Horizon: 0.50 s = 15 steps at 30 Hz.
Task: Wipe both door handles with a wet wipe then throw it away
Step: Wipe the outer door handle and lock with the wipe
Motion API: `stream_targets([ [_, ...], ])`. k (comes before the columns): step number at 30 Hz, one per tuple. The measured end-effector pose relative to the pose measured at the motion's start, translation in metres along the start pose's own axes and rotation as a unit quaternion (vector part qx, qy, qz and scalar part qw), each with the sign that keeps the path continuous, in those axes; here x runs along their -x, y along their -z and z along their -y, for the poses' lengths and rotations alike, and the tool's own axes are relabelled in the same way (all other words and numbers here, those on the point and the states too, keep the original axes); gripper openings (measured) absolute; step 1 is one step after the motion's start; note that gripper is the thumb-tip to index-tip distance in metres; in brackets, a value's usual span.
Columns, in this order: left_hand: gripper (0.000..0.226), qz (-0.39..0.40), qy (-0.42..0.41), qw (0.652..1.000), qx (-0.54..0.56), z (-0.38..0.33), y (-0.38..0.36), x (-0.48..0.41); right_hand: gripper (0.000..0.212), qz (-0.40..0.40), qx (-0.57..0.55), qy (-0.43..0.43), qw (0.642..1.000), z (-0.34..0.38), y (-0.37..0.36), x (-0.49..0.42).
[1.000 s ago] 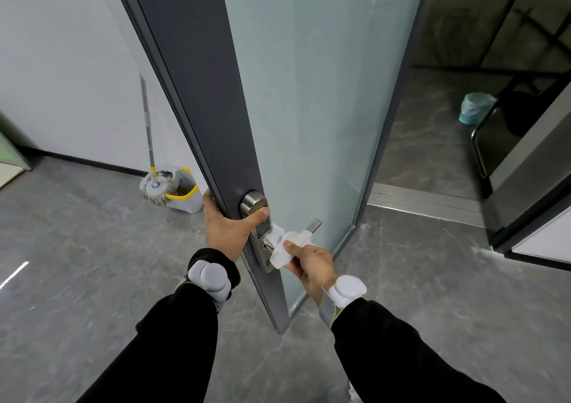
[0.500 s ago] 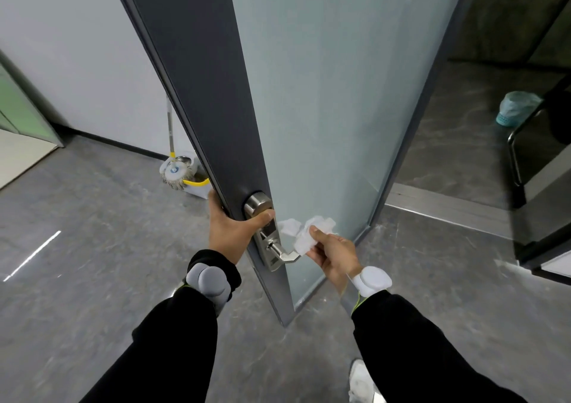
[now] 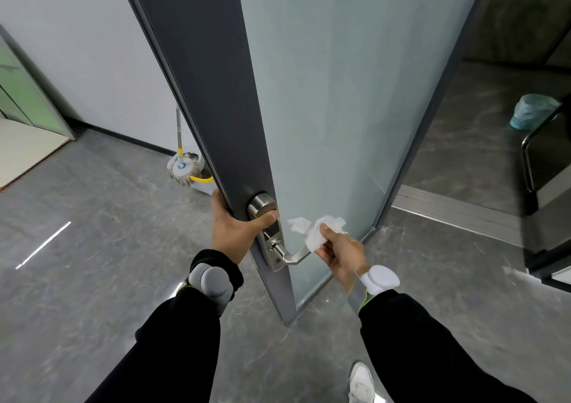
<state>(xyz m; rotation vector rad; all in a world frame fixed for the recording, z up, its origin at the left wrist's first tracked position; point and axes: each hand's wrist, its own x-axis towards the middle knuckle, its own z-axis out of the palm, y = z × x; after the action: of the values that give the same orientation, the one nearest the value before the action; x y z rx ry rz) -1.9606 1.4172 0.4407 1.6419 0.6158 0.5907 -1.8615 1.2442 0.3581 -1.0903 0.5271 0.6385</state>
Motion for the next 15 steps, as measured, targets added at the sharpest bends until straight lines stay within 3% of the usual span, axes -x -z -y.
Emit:
stream_targets([
  [15,0.096,0.015,-0.022,1.0,-0.007,-0.001,0.004,-0.001,0.014,-0.002,-0.02,0.061,0.998,-0.011,-0.003,0.013],
])
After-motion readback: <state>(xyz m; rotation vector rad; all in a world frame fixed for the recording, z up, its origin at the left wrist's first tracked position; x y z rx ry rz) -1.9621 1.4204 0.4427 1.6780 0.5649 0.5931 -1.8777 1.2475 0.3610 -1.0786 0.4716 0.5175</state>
